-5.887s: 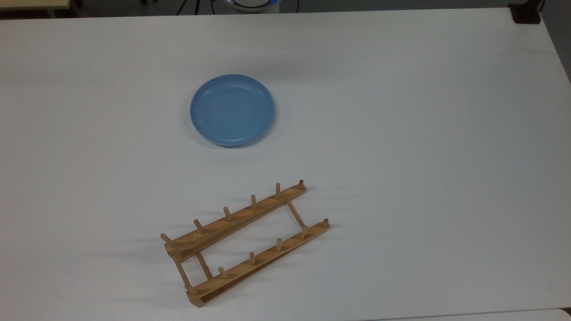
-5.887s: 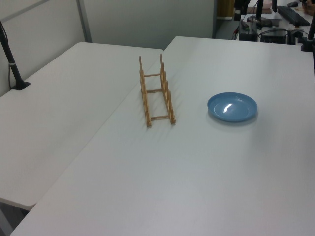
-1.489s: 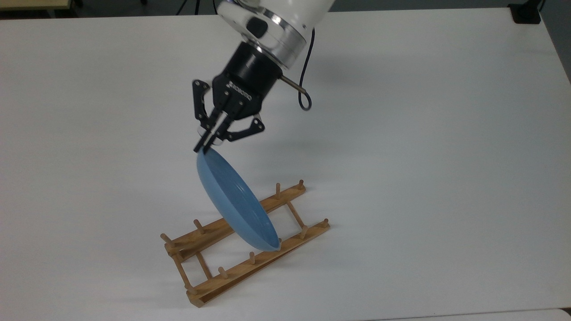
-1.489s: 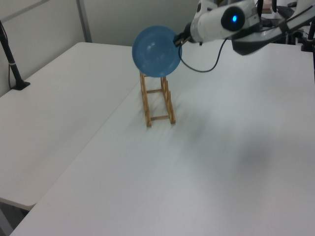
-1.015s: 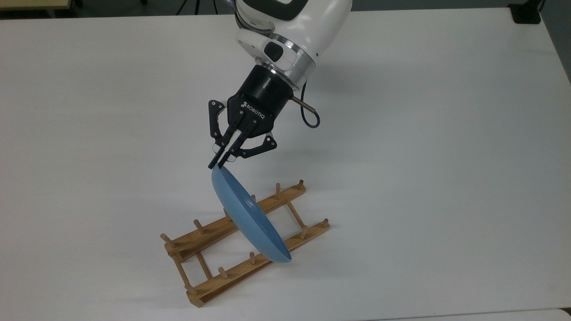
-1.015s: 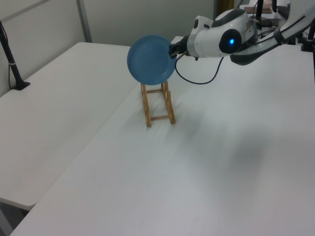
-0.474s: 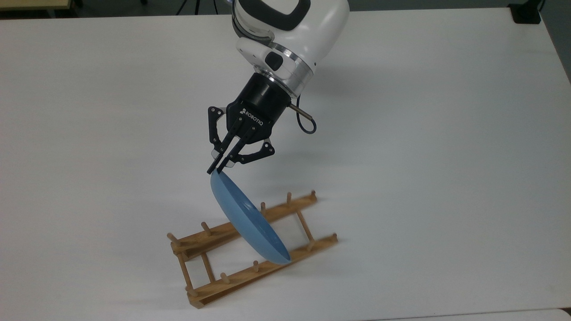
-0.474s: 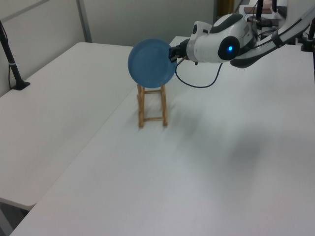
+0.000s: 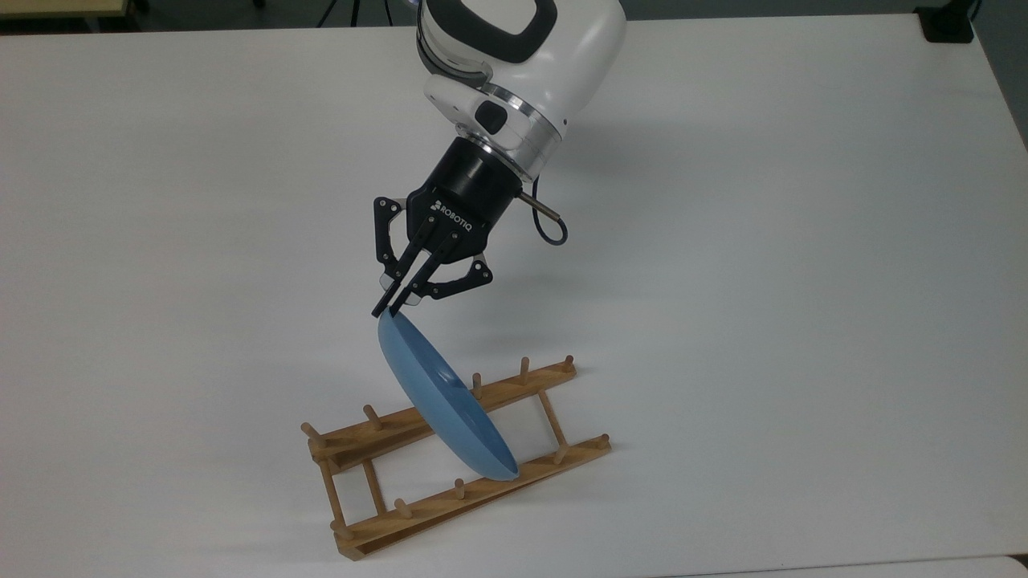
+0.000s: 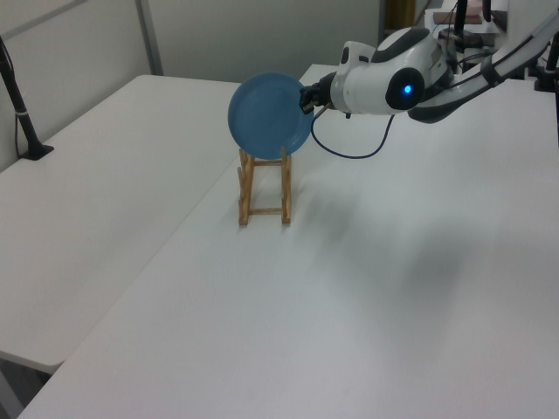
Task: Place plate in plate rack
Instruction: 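Lower the upright plate between the rack pegs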
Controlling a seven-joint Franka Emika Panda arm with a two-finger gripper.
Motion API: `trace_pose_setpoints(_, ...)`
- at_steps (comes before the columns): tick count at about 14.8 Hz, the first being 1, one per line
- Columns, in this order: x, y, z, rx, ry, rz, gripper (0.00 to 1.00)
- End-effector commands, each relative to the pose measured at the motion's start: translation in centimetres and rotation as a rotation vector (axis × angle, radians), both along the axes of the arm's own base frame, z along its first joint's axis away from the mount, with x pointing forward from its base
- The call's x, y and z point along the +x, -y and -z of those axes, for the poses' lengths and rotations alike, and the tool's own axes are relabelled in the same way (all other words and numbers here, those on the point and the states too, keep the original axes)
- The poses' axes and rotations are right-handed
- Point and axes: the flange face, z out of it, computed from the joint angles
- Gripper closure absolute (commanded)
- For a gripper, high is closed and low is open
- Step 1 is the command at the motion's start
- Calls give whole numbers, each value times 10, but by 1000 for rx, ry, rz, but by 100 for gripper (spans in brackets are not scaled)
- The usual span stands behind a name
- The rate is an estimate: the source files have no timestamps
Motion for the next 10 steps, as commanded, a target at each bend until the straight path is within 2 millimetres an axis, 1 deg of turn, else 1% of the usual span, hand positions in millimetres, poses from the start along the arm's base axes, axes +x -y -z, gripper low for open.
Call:
trace_pose_setpoints(1, -1, -2, 0, 108, 104, 68, 100)
trace_pose_setpoints(3, 1, 1, 4, 125, 139, 121, 100)
trace_pose_setpoints(4, 1, -2, 5, 117, 152, 146, 100)
trace_pose_setpoints(5, -1, -11, 7, 109, 153, 153, 100)
trace_pose_setpoints(6, -1, -13, 8, 95, 157, 163, 100)
trace_pose_setpoints(7, 0, -13, 14, 83, 155, 175, 100)
trace_pose_setpoints(9, -1, -15, 16, 75, 155, 177, 100)
trace_pose_setpoints(10, 0, -17, 23, 68, 145, 171, 100)
